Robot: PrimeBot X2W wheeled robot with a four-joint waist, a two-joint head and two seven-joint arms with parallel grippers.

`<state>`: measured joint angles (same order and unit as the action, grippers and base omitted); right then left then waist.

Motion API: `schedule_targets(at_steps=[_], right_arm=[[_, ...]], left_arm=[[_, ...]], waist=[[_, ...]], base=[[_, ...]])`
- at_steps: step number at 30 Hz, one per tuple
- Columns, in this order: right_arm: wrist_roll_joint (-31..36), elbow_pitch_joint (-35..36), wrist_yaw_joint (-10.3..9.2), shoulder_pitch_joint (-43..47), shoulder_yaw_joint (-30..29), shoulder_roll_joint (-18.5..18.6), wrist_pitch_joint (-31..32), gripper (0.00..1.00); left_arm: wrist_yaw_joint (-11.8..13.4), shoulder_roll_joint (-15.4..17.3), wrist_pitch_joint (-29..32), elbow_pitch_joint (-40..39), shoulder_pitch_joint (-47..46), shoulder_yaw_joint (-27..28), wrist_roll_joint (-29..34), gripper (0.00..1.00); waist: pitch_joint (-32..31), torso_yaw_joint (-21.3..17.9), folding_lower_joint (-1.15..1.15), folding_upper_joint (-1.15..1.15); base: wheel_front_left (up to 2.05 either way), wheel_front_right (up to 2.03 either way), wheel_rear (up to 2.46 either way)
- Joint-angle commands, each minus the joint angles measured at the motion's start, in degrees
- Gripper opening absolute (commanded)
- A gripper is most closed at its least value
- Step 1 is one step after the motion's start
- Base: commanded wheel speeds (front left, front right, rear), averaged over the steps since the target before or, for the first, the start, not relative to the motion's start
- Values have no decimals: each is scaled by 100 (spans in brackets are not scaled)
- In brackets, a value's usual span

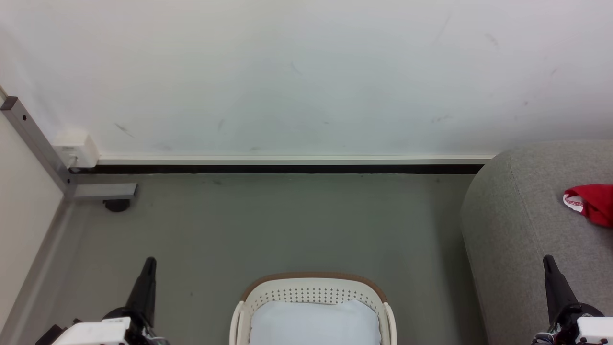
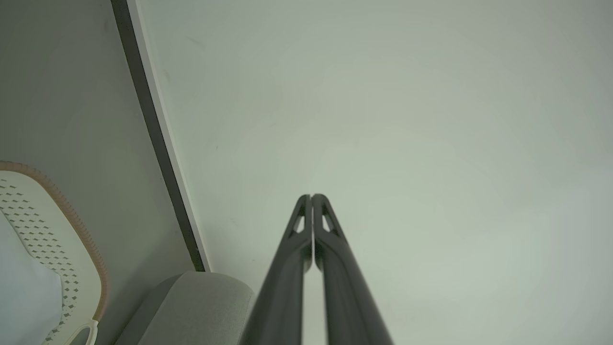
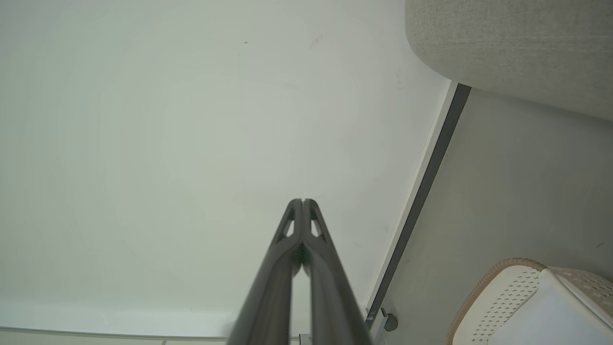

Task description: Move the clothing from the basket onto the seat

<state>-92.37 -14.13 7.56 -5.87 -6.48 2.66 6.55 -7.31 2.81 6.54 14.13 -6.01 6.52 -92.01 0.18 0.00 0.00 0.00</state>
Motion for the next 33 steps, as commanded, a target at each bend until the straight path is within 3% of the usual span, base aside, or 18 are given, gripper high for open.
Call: schedule_targets(at_steps=[1, 33], right_arm=[[-9, 25, -14, -69, -19, 40, 17, 0], [-9, 24, -14, -68, -18, 39, 16, 0]], left_arm=[[-35, 12, 22, -13, -54, 17, -72, 0], [-35, 12, 21, -14, -53, 15, -73, 0]], waist=[[0, 0, 0, 0], [0, 0, 0, 0]], base=[[0, 0, 0], [0, 0, 0]])
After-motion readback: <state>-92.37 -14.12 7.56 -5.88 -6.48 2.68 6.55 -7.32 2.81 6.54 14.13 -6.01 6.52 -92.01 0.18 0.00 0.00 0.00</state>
